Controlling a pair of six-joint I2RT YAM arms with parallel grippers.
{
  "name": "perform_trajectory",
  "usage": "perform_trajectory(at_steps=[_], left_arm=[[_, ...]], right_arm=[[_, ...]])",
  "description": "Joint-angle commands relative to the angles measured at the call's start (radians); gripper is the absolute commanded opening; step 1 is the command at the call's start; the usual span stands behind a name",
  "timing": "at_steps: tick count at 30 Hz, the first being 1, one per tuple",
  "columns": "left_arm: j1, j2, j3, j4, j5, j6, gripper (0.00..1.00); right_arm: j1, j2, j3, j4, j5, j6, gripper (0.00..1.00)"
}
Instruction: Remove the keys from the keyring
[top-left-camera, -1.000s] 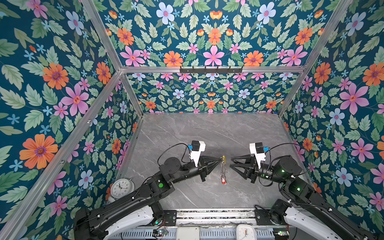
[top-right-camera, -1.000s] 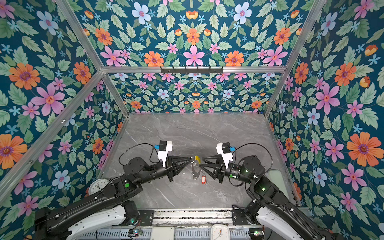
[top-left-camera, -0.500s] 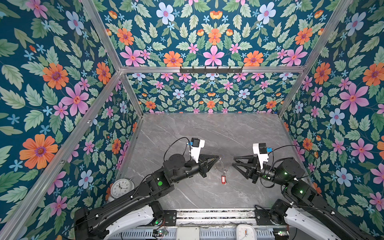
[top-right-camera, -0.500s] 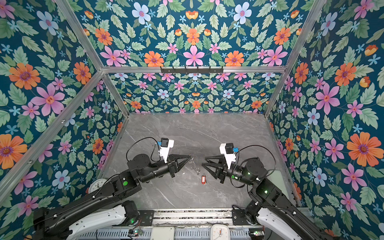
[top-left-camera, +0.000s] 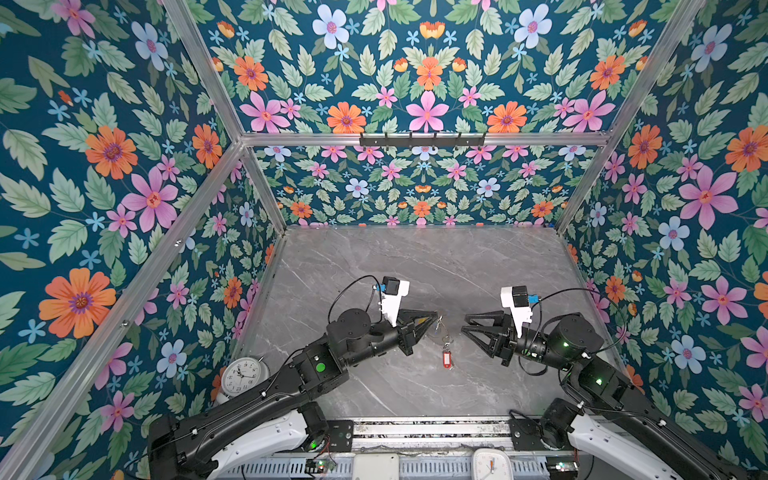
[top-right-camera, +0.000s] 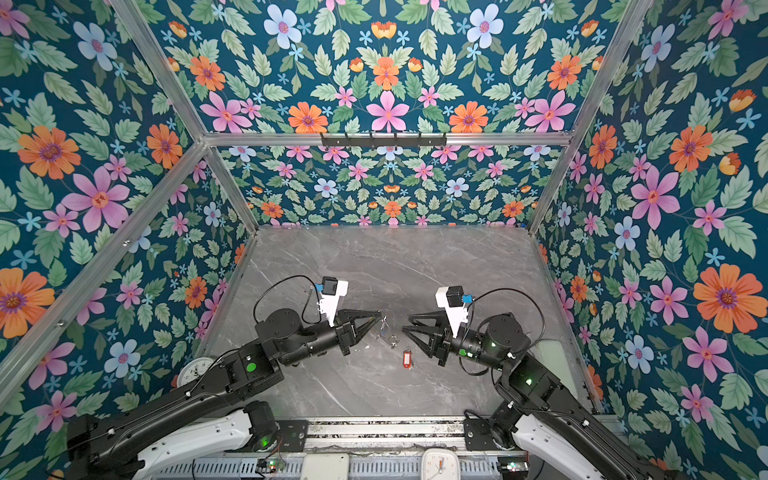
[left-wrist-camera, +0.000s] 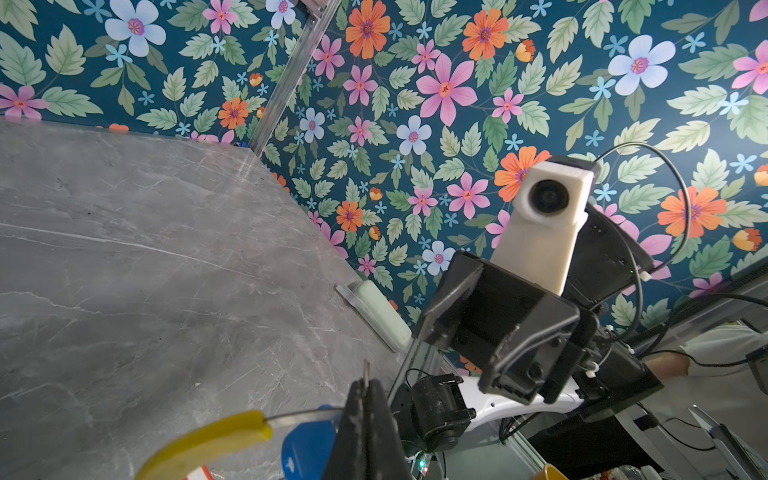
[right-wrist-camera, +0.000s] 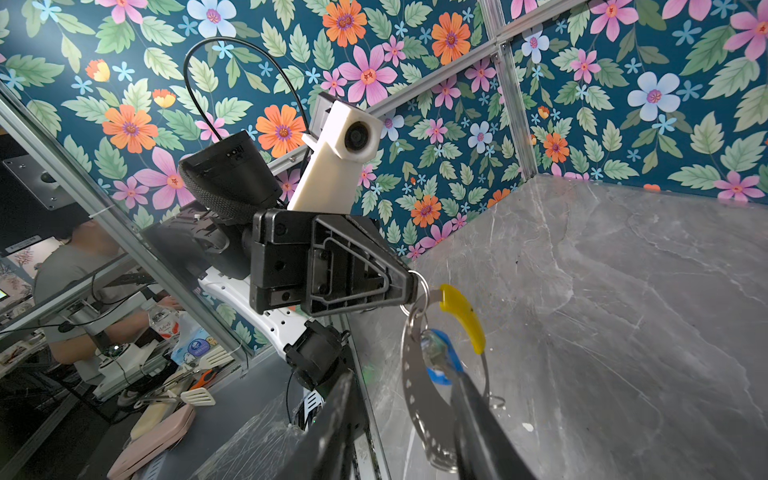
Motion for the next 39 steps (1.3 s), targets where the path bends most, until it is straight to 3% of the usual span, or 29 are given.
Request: perform_trajectory(at_steps=[1,8,17,27,39], left_arm=[[0.0,-0.021,-0.037,0.108,0.043,0.053,0.0],[0.0,-0.08,-0.131,0.269,0.112,0.181,0.0],[-0.001,-0.075,-0.172,0.387,0.157,0.216,0.0],[-0.001,-0.06,-0.191,0.447,0.167,0.215,0.0],[-0.001,-0.065,-0.203,0.465,0.173,0.21,0.0]], right_arm=[[0.001,0.015,0.002,0.068,-0.002,0.017,0.39],[0.001,0.055,-0.004,0.169,-0.06,0.061,0.39],[0.002,0.101,-0.012,0.29,-0.156,0.119,0.39],[0.082,0.179,0.029,0.287,-0.159,0.073,0.29],[0.086,0.173,0.014,0.288,-0.139,0.078,0.11]])
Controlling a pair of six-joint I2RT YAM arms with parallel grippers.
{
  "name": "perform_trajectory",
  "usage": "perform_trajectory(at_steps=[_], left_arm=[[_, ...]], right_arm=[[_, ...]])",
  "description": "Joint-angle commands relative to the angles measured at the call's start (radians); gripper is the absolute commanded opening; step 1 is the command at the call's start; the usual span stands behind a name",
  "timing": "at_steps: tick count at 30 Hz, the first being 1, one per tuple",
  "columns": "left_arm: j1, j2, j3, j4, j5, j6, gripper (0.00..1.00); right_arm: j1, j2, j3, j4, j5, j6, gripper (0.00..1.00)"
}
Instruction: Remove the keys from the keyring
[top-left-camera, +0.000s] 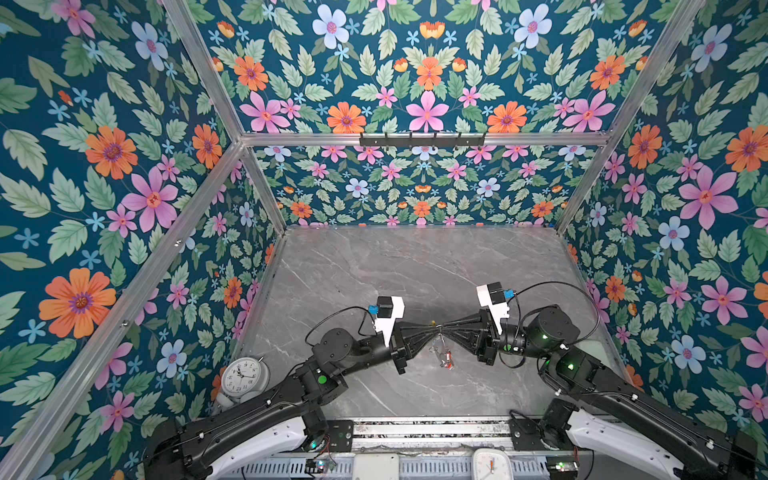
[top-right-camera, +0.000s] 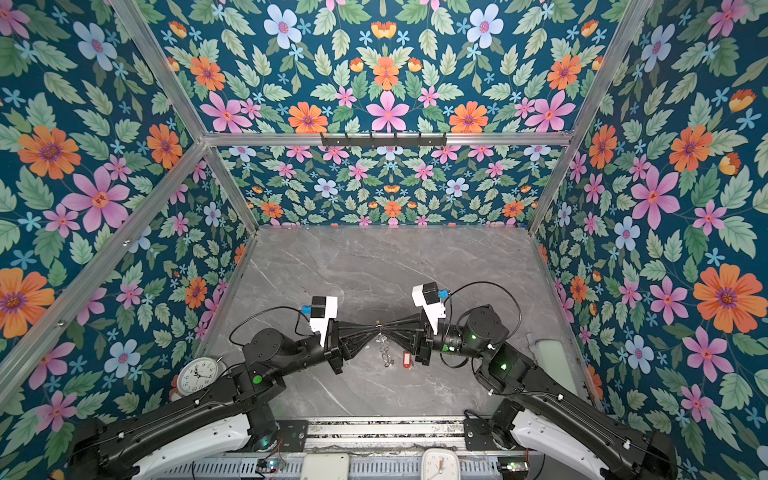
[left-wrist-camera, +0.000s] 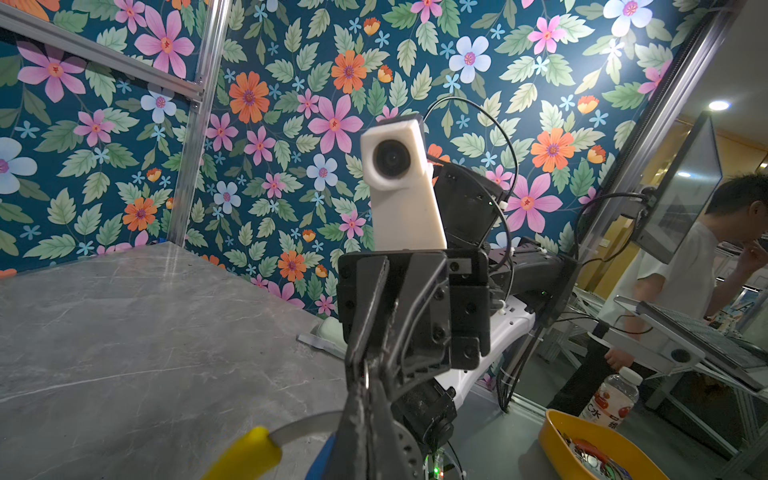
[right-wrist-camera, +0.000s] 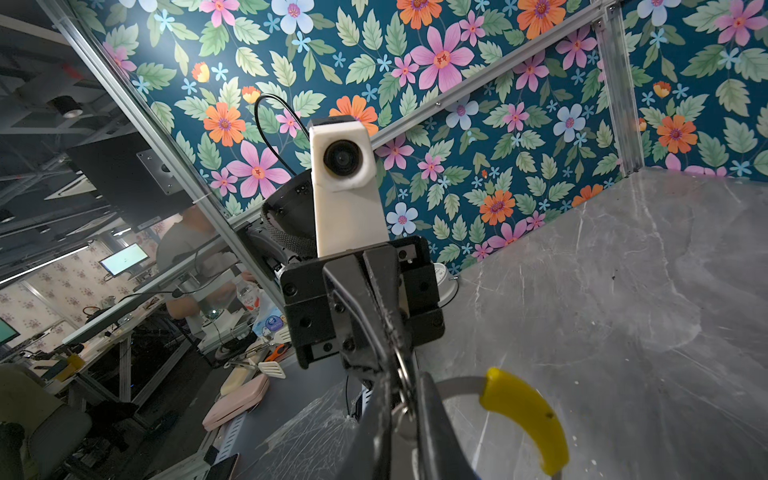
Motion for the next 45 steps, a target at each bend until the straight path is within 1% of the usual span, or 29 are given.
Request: perform_trajectory(at_steps=[1,3,4,7,8,10,11,13,17,22,31,40,43,45], left_arm=[[0.0,0.001,0.0,0.055,0.008,0.006,0.0],[0.0,0.003,0.0,0.057,0.011,0.003,0.0],[0.0,0.004,0.001,0.053,0.011,0.004,0.0],[0.0,0.002,0.01,0.009,0.007,0.003,0.0],[0.001,-0.001,0.012,-0.01,0.006,0.005,0.08],[0.004,-0.013,0.01,-0.044,0.002,0.006,0.21],[0.009,-0.021,0.01,-0.063,0.007,0.005,0.26],[0.022,-0.033,0.014,-0.096,0.034,0.0,0.3],[0.032,-0.049,0.045,-0.189,0.076,0.013,0.34],[0.032,-0.039,0.095,-0.285,0.122,0.038,0.34],[0.032,0.024,0.157,-0.358,0.179,0.066,0.33],[0.032,0.059,0.179,-0.368,0.221,0.069,0.27],[0.031,0.071,0.182,-0.365,0.232,0.066,0.23],[0.031,0.077,0.183,-0.36,0.24,0.064,0.19]], right_arm=[[0.001,0.004,0.005,0.028,-0.011,-0.007,0.08],[0.001,0.004,0.008,0.022,-0.013,-0.011,0.01],[0.001,0.002,0.007,0.018,-0.011,-0.014,0.0],[0.001,-0.016,0.025,-0.056,0.005,-0.046,0.0],[0.001,-0.022,0.037,-0.101,0.006,-0.071,0.0],[0.001,-0.03,0.07,-0.204,0.006,-0.119,0.0],[0.001,-0.031,0.091,-0.265,0.003,-0.149,0.0],[0.0,-0.029,0.129,-0.373,0.002,-0.203,0.0],[0.0,-0.006,0.222,-0.59,0.004,-0.324,0.0],[0.0,0.033,0.316,-0.751,0.005,-0.412,0.0],[0.0,0.092,0.397,-0.849,-0.002,-0.46,0.0],[0.0,0.114,0.434,-0.895,-0.014,-0.473,0.0],[0.001,0.117,0.439,-0.9,-0.014,-0.474,0.0],[0.001,0.119,0.444,-0.904,-0.014,-0.476,0.0]])
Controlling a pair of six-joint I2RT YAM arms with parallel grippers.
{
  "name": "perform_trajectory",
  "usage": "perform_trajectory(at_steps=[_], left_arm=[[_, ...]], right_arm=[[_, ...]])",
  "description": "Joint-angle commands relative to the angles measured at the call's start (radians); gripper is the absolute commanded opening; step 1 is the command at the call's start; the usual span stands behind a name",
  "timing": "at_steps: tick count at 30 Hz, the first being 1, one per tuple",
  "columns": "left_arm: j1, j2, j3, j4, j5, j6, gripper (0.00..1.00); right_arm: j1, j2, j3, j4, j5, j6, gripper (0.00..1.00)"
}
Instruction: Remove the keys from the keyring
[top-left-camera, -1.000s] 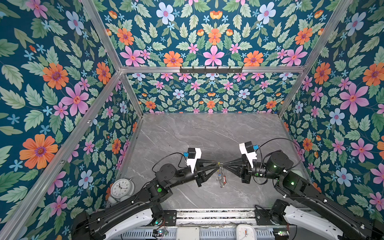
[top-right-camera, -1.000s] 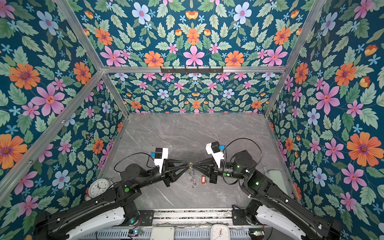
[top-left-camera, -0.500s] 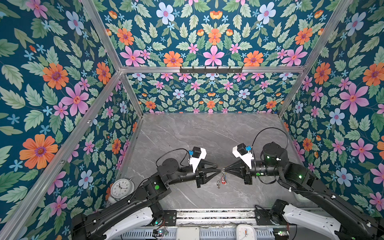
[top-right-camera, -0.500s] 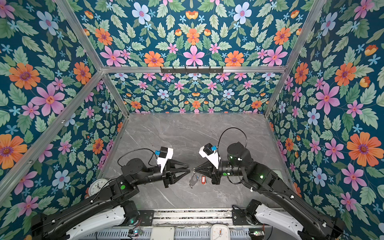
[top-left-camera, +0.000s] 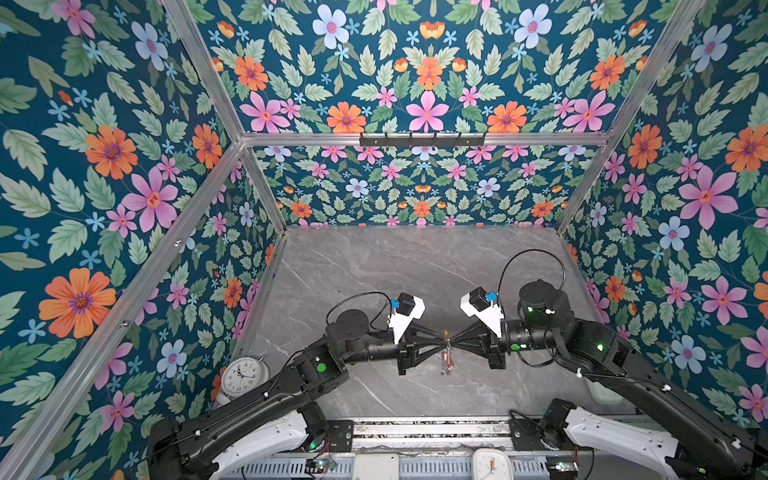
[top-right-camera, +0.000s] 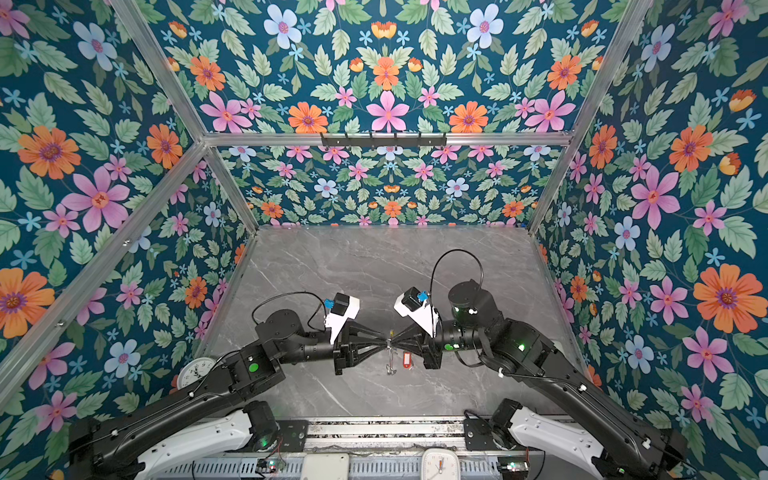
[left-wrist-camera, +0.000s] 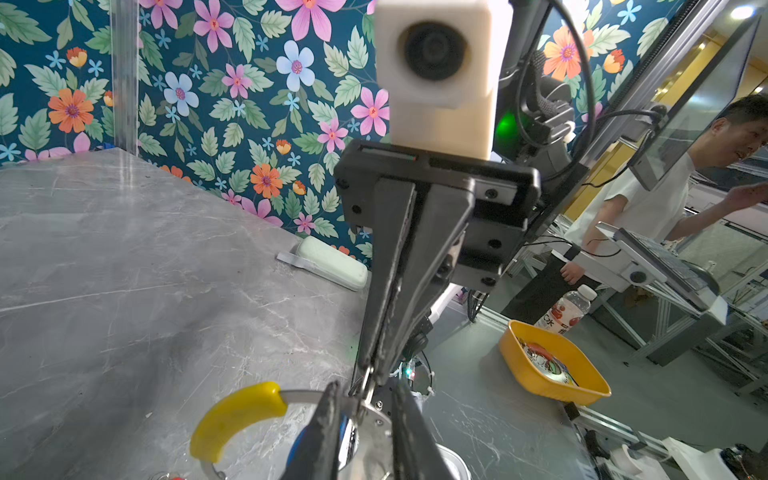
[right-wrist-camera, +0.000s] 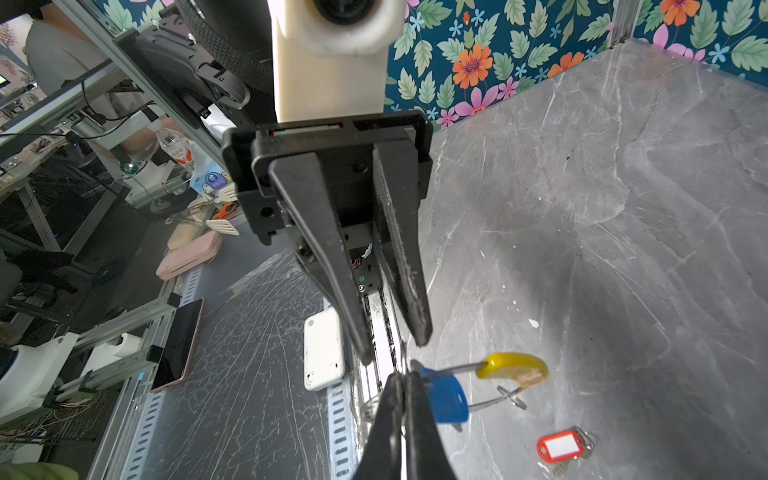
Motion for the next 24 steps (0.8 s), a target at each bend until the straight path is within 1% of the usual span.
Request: perform_trajectory(at_steps=[1,4,8,12,14,16,17,19,24], left_arm=[[0.001,0.006,0.006,0.015,0.03,0.007,0.17],[0.002,0.012,0.002,0.024,0.037,0.005,0.13],[0.001,0.013,-0.003,0.036,0.038,0.0,0.0],[0.002,0.001,-0.024,0.073,0.011,-0.005,0.0],[0.001,-0.012,-0.044,0.109,-0.011,-0.014,0.0],[0.002,-0.024,-0.061,0.134,-0.035,-0.017,0.0],[0.001,-0.029,-0.069,0.153,-0.042,-0.021,0.0],[0.001,-0.038,-0.086,0.188,-0.062,-0.03,0.0],[0.002,-0.049,-0.126,0.28,-0.099,-0.057,0.0]], right_arm=[[0.001,0.002,0.01,-0.001,-0.011,-0.012,0.0],[0.0,0.005,0.018,-0.006,-0.009,-0.015,0.0],[0.0,0.013,0.025,-0.007,-0.01,-0.018,0.0],[0.001,0.002,0.009,0.043,0.004,0.014,0.0],[0.001,-0.017,-0.011,0.095,0.011,0.041,0.1],[0.001,-0.042,-0.038,0.16,0.023,0.076,0.23],[0.0,-0.058,-0.053,0.201,0.031,0.096,0.28],[0.001,-0.081,-0.086,0.278,0.039,0.138,0.32],[0.0,-0.127,-0.195,0.506,0.068,0.252,0.34]])
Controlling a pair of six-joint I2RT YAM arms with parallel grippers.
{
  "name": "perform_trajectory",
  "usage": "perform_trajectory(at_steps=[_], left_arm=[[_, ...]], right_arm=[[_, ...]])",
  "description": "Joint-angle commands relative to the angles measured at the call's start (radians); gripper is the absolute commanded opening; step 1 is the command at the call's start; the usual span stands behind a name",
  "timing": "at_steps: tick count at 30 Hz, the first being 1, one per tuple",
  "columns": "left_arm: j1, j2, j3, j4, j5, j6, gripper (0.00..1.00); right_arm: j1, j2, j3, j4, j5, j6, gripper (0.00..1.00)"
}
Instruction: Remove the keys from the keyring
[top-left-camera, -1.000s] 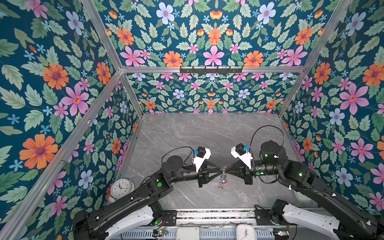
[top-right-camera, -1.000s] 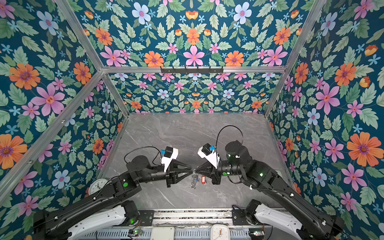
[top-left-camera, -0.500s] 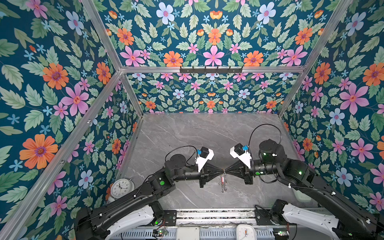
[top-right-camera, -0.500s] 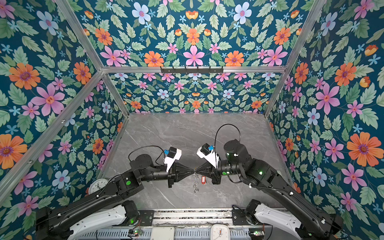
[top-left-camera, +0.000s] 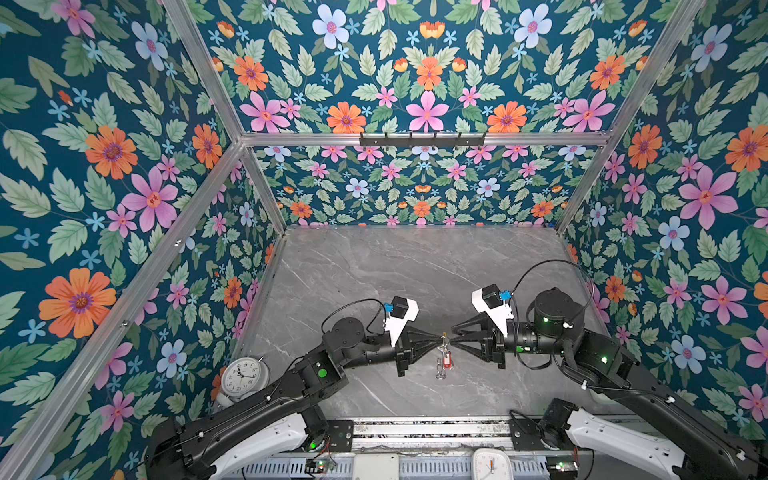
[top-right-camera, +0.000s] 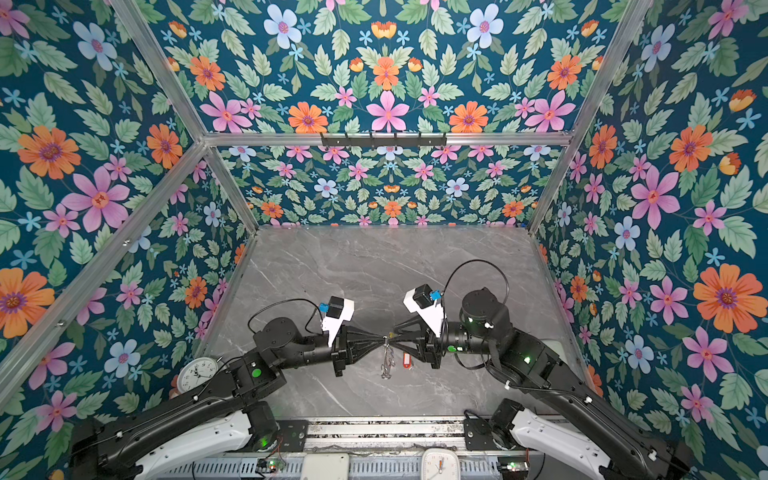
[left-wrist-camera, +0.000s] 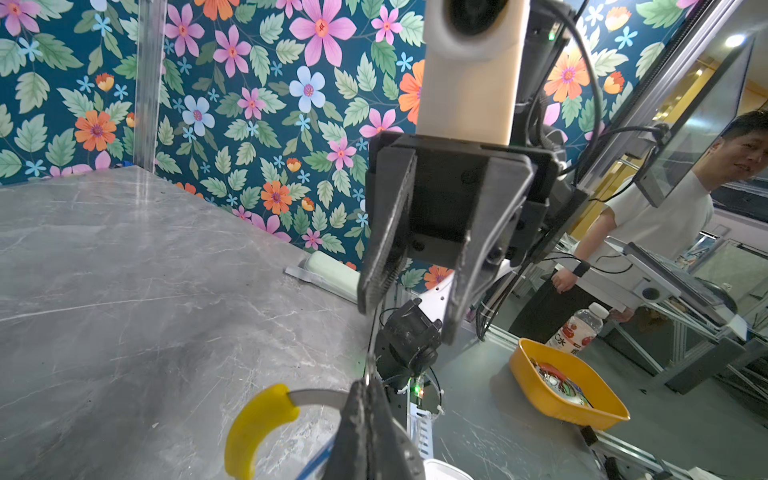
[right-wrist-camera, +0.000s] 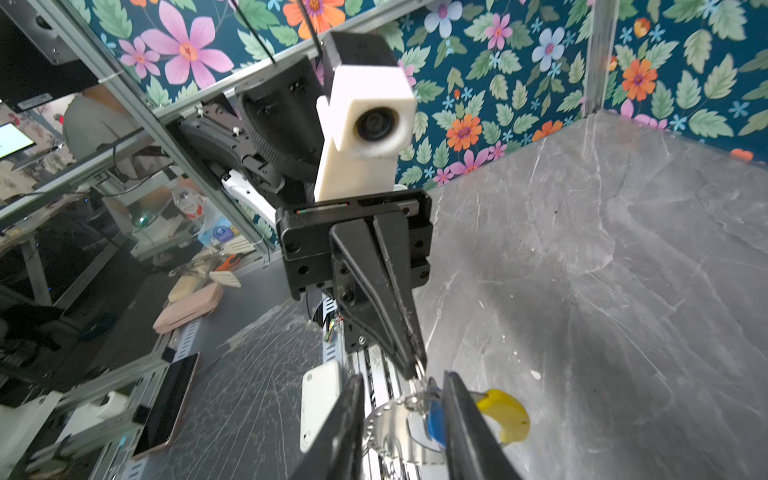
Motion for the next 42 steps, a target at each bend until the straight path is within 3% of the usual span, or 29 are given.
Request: perform_trajectory(at_steps=[1,10,17,23,28,42], left_arm=[[0.001,-0.01,-0.02,0.135,-0.041,-0.031,0.0],[0.001,-0.051,-0.125,0.371,-0.141,-0.086,0.0],[0.001,-0.025,-0.163,0.506,-0.149,-0.133,0.0],[0.002,-0.003,-0.17,0.539,-0.151,-0.147,0.0],[0.002,0.009,-0.174,0.547,-0.153,-0.153,0.0],[0.001,0.034,-0.178,0.568,-0.147,-0.168,0.0]], right_arm=[[0.001,-0.02,-0.057,0.232,0.037,0.113,0.34],[0.011,-0.031,-0.199,0.466,0.062,0.227,0.34],[0.021,-0.009,-0.223,0.531,0.041,0.259,0.33],[0.032,0.003,-0.224,0.548,0.039,0.26,0.26],[0.036,0.006,-0.225,0.549,0.036,0.261,0.14],[0.038,0.014,-0.227,0.545,0.034,0.255,0.0]])
